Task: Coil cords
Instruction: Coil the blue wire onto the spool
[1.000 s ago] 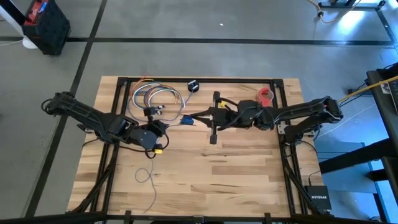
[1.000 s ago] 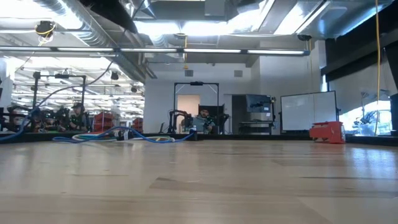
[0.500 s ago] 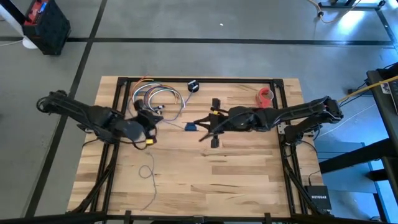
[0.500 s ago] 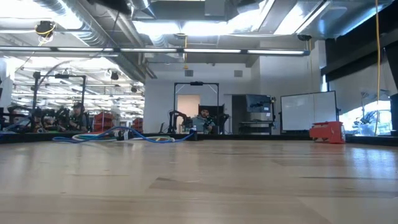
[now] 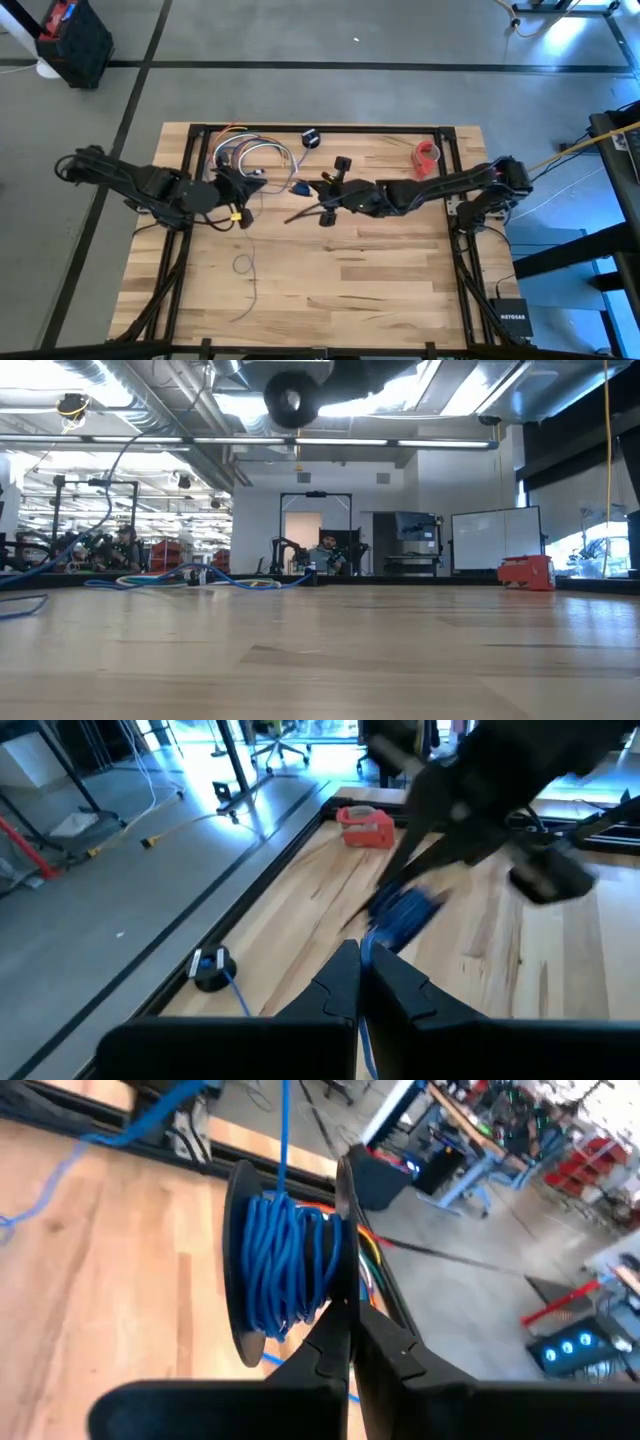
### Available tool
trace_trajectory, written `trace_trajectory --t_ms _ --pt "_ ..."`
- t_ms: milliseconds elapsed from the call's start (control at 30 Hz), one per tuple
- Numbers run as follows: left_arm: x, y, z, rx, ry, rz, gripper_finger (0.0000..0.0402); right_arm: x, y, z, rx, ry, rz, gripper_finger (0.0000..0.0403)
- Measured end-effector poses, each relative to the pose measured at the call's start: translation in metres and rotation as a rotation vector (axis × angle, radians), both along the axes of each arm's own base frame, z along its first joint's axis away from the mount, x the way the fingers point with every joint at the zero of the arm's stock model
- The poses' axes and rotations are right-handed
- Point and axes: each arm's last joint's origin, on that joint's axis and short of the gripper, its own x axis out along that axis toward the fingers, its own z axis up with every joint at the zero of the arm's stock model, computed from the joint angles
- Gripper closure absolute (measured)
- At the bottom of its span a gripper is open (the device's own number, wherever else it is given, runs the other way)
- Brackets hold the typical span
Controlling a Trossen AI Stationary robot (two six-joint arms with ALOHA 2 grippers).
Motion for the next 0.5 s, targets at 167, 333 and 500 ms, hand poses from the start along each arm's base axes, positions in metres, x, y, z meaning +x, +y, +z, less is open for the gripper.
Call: trace_trajectory --t_ms 167,333,500 --pt "0.026 -0.009 -0.008 0.027 -0.003 -0.019 0.04 0.013 -0.008 -0.01 0.016 -0.055 -0.031 0.0395" --pt "0.056 -0.019 -0.016 0.081 -0.035 -0.051 0.04 0.018 -0.009 -0.014 0.033 -0.077 -0.023 0.0395" --pt "0.082 -0.028 -0.029 0.125 -0.036 -0.074 0.0401 0.019 -0.01 -0.011 0.064 -0.118 -0.017 0.0395"
